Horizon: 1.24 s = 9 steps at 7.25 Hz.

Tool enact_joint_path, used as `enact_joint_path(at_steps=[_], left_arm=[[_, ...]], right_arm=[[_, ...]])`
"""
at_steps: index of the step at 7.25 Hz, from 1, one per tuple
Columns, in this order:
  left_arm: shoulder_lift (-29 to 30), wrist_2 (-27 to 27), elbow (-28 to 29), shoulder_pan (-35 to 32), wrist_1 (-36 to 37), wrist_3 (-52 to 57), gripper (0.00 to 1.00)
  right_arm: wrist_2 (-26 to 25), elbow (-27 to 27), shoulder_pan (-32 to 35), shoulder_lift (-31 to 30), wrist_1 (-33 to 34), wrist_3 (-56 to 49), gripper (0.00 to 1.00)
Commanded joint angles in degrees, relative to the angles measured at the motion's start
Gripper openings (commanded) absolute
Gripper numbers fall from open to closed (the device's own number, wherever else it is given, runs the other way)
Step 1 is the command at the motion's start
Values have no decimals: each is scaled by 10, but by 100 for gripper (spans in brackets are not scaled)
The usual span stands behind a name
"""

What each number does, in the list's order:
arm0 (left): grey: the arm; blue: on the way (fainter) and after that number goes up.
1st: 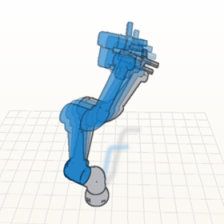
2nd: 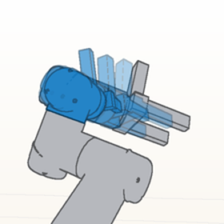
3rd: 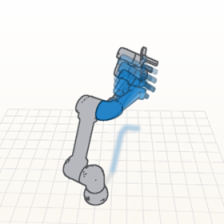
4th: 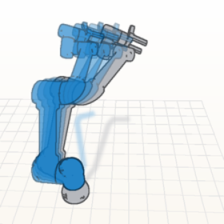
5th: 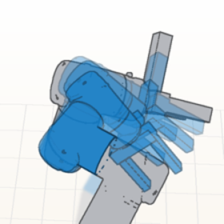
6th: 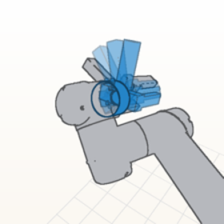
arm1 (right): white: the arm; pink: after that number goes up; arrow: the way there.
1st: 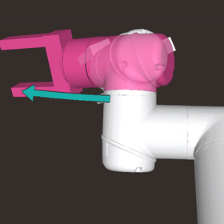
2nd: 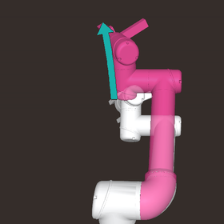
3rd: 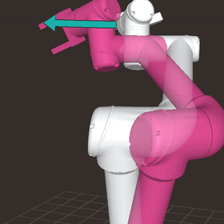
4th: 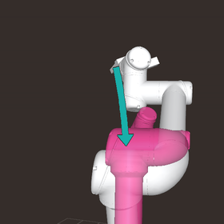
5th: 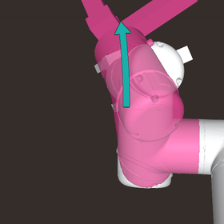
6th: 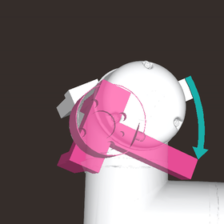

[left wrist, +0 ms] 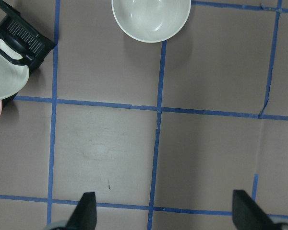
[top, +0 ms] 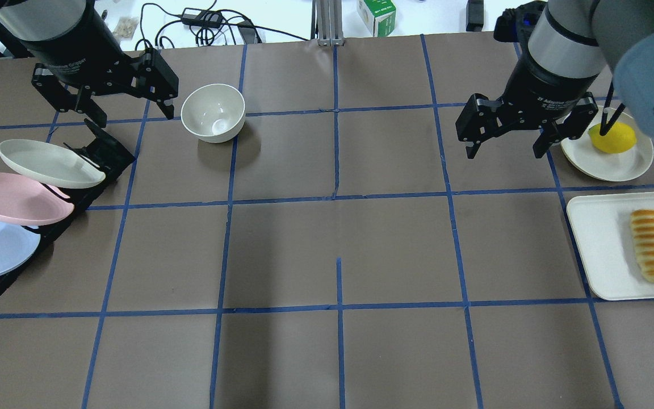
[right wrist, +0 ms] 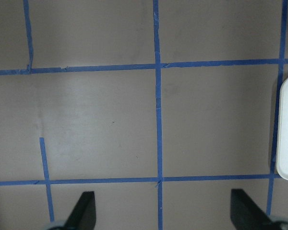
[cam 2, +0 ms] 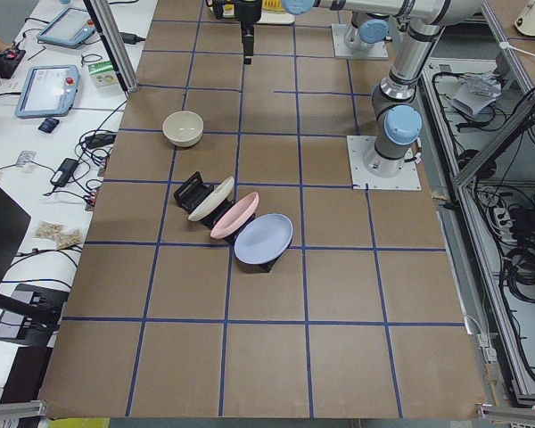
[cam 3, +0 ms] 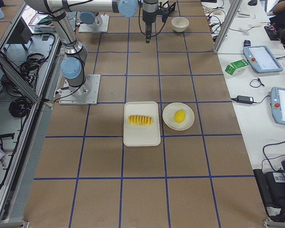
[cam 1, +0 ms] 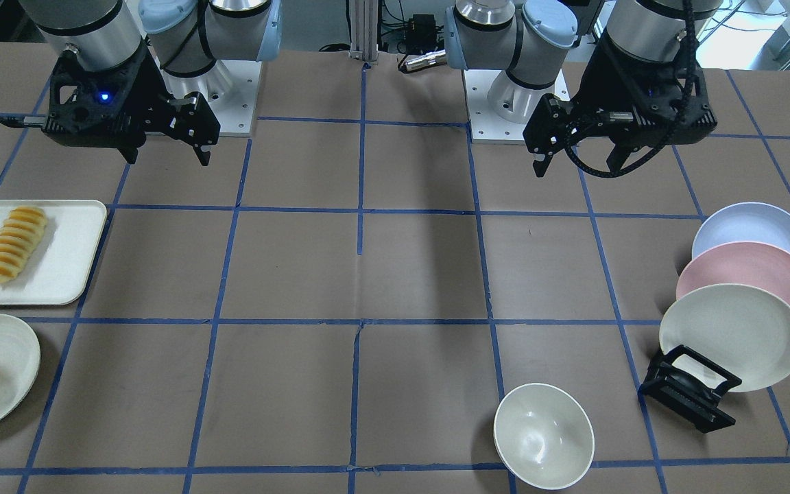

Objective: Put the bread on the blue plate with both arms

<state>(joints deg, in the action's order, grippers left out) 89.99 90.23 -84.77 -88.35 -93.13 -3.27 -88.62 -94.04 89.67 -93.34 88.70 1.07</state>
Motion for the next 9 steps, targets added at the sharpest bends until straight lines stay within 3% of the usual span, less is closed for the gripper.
enact_joint_path(at_steps=[1, 9], left_arm=[[8, 0, 5, -1, -9, 29, 100], [-19, 5, -7, 4, -13, 35, 100]], right_arm=[[0, 0, 0, 0, 0, 0, 100], [-9, -4, 1, 1, 7, -10, 100]])
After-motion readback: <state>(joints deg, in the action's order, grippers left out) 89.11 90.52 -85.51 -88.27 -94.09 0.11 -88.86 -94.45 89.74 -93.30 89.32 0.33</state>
